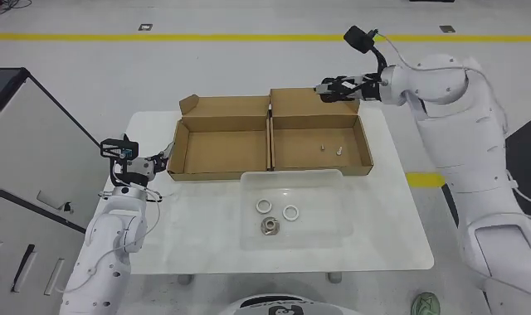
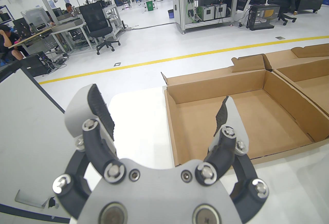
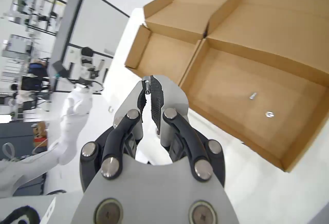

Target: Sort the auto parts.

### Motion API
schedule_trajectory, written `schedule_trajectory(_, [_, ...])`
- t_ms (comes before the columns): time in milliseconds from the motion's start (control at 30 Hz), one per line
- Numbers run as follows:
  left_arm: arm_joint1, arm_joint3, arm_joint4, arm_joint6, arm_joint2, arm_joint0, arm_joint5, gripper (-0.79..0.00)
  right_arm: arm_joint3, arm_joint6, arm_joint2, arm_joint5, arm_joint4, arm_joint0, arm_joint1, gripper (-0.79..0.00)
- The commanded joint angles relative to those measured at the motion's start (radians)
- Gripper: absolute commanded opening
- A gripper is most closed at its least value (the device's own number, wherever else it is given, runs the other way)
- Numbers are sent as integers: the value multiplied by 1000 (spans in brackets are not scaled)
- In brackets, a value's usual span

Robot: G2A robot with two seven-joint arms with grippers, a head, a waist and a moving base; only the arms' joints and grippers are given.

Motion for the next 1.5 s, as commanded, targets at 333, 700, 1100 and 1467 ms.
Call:
schedule_trajectory(333, [0, 0, 0, 0, 0, 0, 0, 0, 210, -53, -304, -25, -280, 121, -69, -785])
schedule_trajectory(700, [0, 0, 0, 0, 0, 0, 0, 0, 347, -75, -508, -1, -349, 163, -165, -785])
schedule_trajectory(1100, [0, 0, 0, 0, 0, 0, 0, 0, 480, -71, -580, -13, -325, 174, -229, -785])
schedule_trajectory(1467, [0, 0, 0, 0, 0, 0, 0, 0, 470, -90, -586, -21, -327, 154, -231, -785])
